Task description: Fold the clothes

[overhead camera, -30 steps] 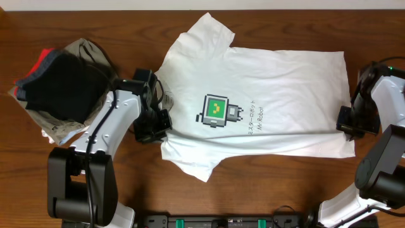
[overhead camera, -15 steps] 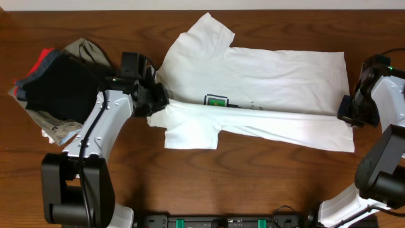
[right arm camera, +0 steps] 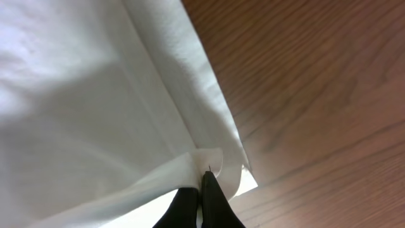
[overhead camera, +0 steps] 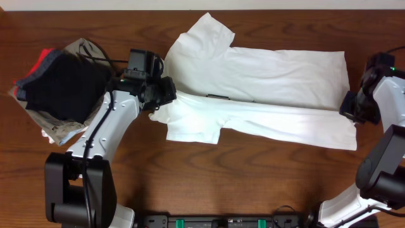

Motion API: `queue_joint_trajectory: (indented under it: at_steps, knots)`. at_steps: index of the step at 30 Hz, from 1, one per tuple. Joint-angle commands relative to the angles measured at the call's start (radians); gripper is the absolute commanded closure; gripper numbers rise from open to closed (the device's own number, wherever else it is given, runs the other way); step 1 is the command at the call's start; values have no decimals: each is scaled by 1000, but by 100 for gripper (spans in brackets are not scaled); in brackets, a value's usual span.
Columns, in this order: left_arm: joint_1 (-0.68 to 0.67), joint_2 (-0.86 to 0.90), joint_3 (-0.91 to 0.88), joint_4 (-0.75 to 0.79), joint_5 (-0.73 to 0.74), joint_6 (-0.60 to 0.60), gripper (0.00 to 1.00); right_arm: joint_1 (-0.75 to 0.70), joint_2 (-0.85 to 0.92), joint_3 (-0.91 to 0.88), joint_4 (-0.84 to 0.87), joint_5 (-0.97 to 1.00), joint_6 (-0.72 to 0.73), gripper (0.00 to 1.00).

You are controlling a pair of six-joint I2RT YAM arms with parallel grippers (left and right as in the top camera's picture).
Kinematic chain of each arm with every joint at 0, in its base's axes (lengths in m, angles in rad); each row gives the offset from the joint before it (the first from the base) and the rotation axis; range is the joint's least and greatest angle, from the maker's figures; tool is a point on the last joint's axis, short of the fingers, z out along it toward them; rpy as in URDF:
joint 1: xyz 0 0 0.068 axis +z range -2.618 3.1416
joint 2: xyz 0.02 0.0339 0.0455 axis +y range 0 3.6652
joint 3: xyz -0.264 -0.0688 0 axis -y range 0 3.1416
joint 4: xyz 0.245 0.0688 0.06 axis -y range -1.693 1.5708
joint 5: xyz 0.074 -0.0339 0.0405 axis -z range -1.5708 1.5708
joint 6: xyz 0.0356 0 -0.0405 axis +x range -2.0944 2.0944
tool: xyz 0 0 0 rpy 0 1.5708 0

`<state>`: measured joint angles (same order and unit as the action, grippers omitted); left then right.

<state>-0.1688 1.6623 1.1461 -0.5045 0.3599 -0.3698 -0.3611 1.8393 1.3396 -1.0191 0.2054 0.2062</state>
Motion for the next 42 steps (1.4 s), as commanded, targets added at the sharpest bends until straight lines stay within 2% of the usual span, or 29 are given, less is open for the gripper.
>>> queue_joint_trajectory:
  at_steps: [1,6,22,36,39,42]
  knots:
    - [-1,-16,18,2,-43,-8,94,-24,-5,0,20,15,25,99]
    - [-1,-16,3,8,-84,-9,94,-26,-5,0,59,14,25,99]
    - [-1,-4,-36,148,-84,-9,93,-25,-5,-3,90,0,25,99]
    - [-1,137,-36,175,-84,-9,92,-25,-4,-27,130,0,25,98]
    - [-1,139,-36,179,-84,-9,71,-25,-4,-41,152,0,26,97]
    - [-1,139,-36,181,-84,-9,50,-25,-4,-67,195,0,26,90]
